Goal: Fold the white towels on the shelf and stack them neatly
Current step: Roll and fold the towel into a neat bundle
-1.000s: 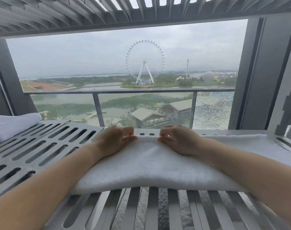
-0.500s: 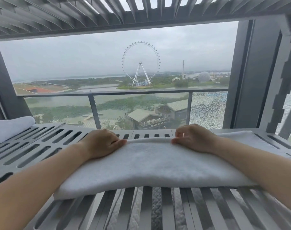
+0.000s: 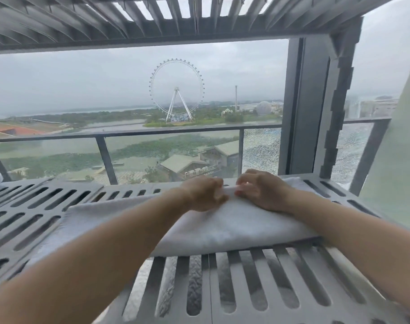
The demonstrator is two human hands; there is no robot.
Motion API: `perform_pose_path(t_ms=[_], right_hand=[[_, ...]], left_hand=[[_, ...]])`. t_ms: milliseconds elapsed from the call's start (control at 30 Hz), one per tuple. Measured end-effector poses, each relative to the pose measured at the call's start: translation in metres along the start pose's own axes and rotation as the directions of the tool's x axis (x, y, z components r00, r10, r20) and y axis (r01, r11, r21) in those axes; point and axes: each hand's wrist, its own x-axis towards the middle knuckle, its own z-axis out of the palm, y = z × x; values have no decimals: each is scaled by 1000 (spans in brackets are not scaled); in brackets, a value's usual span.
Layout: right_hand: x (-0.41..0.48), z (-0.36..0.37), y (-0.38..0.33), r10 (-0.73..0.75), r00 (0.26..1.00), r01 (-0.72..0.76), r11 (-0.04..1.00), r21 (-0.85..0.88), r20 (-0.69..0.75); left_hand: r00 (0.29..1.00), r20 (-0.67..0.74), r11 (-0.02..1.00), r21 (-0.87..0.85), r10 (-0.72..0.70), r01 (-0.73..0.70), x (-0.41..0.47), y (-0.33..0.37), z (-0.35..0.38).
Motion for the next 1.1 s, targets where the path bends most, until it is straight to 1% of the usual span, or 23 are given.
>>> perform_pose_path(t_ms=[100, 133, 167, 200, 233, 267, 333, 367, 433, 500, 533, 600, 633, 667, 800, 933, 967, 1100], right_hand=[[-11, -14, 23, 62, 998, -62, 998, -5, 23], [-14, -18, 28, 65, 997, -65, 998, -15, 35], [-15, -21, 32, 58, 997, -57, 998, -30, 46], [-15, -23, 34, 44, 998, -42, 998, -44, 49], [-14, -26, 36, 24, 999, -23, 998, -52, 38], [-13, -28, 37, -2, 1000, 3, 999, -54, 14], [-7, -33, 41, -53, 998, 50, 997, -62, -40], [-4, -36, 44, -66, 997, 63, 995, -73, -48], [2, -36, 51, -77, 997, 74, 992, -101, -20], [6, -30, 59, -69, 997, 73, 991, -112, 40], [6, -25, 63, -63, 996, 69, 993, -91, 65], [4, -13, 70, -71, 993, 71, 997, 7, 93], [3, -9, 72, -83, 992, 78, 996, 53, 95], [3, -6, 75, -97, 991, 90, 993, 80, 90], [9, -6, 78, -145, 987, 139, 986, 89, 64], [13, -13, 75, -132, 974, 128, 991, 31, 183], [15, -17, 75, -123, 971, 125, 992, 5, 206], [16, -26, 72, -95, 962, 122, 989, -88, 257]], left_hand=[[999, -51, 999, -30, -13, 12, 14, 13, 2], [997, -79, 999, -43, -20, 17, 17, 17, 4], [994, -104, 995, -100, -38, 27, 19, 20, 5], [989, -149, 996, -92, -12, -1, 20, 20, 6], [978, -206, 991, -129, -42, 15, 21, 19, 6], [965, -260, 991, -130, -42, 8, 18, 21, 3], [940, -340, 998, -54, -38, 20, 19, 18, 5], [930, -362, 998, -45, -59, 45, 18, 19, 8], [921, -382, 997, -30, -80, 74, 15, 22, 15], [921, -369, 991, -78, -129, 107, 14, 24, 21], [925, -339, 982, -137, -173, 133, 13, 24, 23], [929, -264, 939, -295, -260, 179, 9, 22, 24], [928, -240, 920, -339, -285, 195, 8, 21, 25], [929, -231, 919, -338, -290, 203, 8, 20, 27], [953, -150, 945, -239, -263, 223, 11, 22, 26], [979, -25, 947, -257, -205, 192, 16, 16, 15], [980, -30, 952, -246, -195, 182, 18, 15, 14], [977, -129, 978, -145, -168, 149, 20, 15, 20]])
